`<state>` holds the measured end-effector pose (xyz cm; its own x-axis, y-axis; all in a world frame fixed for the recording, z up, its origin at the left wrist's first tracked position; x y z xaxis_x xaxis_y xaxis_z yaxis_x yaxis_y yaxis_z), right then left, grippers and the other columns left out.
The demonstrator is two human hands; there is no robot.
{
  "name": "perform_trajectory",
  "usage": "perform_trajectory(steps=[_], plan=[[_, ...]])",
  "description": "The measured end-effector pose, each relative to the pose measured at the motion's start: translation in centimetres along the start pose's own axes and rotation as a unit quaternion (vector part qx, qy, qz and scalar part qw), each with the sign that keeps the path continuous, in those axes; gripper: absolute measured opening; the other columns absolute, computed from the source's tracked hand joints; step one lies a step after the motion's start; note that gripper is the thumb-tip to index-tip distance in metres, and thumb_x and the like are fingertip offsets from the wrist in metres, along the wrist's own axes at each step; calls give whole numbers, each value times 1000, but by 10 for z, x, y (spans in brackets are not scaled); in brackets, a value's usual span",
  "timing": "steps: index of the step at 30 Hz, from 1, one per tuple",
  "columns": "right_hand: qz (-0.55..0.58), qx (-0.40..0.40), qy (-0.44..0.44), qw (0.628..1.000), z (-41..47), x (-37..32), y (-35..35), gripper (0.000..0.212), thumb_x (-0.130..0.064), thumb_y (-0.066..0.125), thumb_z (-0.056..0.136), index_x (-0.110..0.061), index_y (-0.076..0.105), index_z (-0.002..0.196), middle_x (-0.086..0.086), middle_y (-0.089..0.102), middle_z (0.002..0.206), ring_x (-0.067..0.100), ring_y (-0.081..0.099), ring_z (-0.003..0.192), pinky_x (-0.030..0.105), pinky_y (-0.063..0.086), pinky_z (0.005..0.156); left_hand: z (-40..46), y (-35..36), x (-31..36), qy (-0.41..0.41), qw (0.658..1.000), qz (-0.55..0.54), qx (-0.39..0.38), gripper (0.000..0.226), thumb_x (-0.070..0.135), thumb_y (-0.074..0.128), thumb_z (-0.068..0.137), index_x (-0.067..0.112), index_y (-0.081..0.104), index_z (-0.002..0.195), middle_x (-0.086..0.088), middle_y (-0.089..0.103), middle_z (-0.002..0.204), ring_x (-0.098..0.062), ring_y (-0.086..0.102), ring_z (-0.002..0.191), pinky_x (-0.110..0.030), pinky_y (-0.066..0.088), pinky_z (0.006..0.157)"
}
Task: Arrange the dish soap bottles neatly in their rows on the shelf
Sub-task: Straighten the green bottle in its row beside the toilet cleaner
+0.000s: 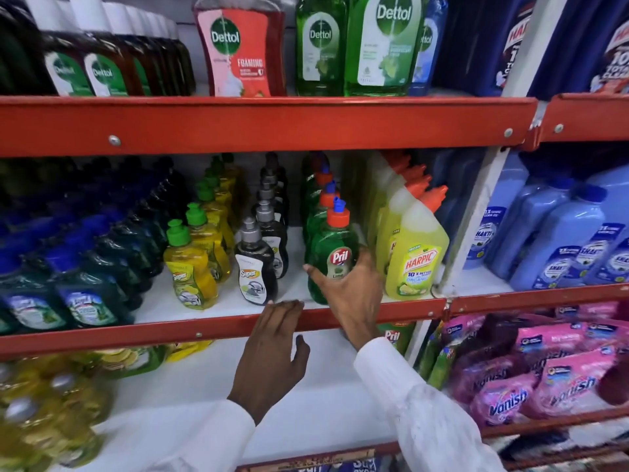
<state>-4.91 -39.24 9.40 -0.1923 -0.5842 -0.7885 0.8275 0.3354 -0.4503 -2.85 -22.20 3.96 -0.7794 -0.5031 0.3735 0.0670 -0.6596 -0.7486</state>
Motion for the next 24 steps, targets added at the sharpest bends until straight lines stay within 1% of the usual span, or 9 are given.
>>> perform_trajectory(steps=[2,4,7,10,12,15,18,21,24], plan=[[19,-35,-10,999,-1,6,-1,97,-69,84,52,-20,50,129,4,69,119,23,67,105,38,59,90,10,-5,-2,-51,998,-46,16,51,25,54,84,16,54,135,-4,60,132,-20,53,124,-26,39,108],[48,-87,-25,995,-3,14,-3,95,-65,86,54,-23,49,131,-3,67,121,16,65,106,27,57,90,25,-8,-2,-91,992,-81,23,50,21,60,85,16,54,134,-4,60,134,-20,57,121,-22,39,103],[42,-177,-53,982,0,27,-6,71,-36,84,74,-18,52,134,-7,66,116,12,65,103,4,46,78,50,-5,0,-121,985,-125,13,49,20,65,86,15,54,134,-5,65,132,-20,63,114,-21,43,97],[12,-209,-78,975,11,37,-4,51,-15,72,87,-11,56,135,3,70,124,14,66,106,11,47,83,70,5,-1,-167,970,-175,-17,48,20,72,84,16,60,130,-2,72,123,-13,66,103,-15,49,88],[16,-198,-81,977,18,43,-4,44,-15,71,88,-14,61,131,2,72,124,16,68,110,22,53,94,76,10,-2,-182,966,-180,-26,45,20,76,82,14,64,125,-3,74,117,-8,64,95,4,40,76],[44,-197,-79,976,21,50,-2,39,-17,74,86,-17,66,125,-2,75,117,12,71,103,36,58,95,77,13,-5,-189,966,-176,-23,46,20,79,80,12,64,124,-4,75,116,-9,65,94,9,36,69],[75,-198,-74,975,22,54,-3,37,-15,77,84,-16,68,121,-4,76,111,2,71,93,27,60,90,77,16,-7,-193,967,-168,-17,47,17,79,81,10,63,125,-6,75,117,-8,64,93,10,36,67],[72,-198,-78,974,24,55,-2,38,-16,78,83,-16,69,121,-6,75,112,-14,64,87,2,52,79,78,19,-10,-194,968,-159,-18,45,16,78,82,11,63,124,-7,75,116,-8,63,92,10,35,68],[75,-194,-70,976,25,57,0,39,-18,79,82,-17,69,120,-5,76,113,-7,67,87,0,50,74,77,19,-11,-192,969,-154,-17,43,14,77,83,10,63,124,-8,75,115,-8,62,92,10,34,69]])
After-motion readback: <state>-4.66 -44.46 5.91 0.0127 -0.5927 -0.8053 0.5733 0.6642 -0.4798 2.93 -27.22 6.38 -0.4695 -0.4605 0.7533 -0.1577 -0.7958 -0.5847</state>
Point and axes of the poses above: each hand's wrist, its own z-axis towards the middle knuckle, its own y-axis out of the palm, x = y × z, the point moved 8 cm from there along z, towards the middle knuckle
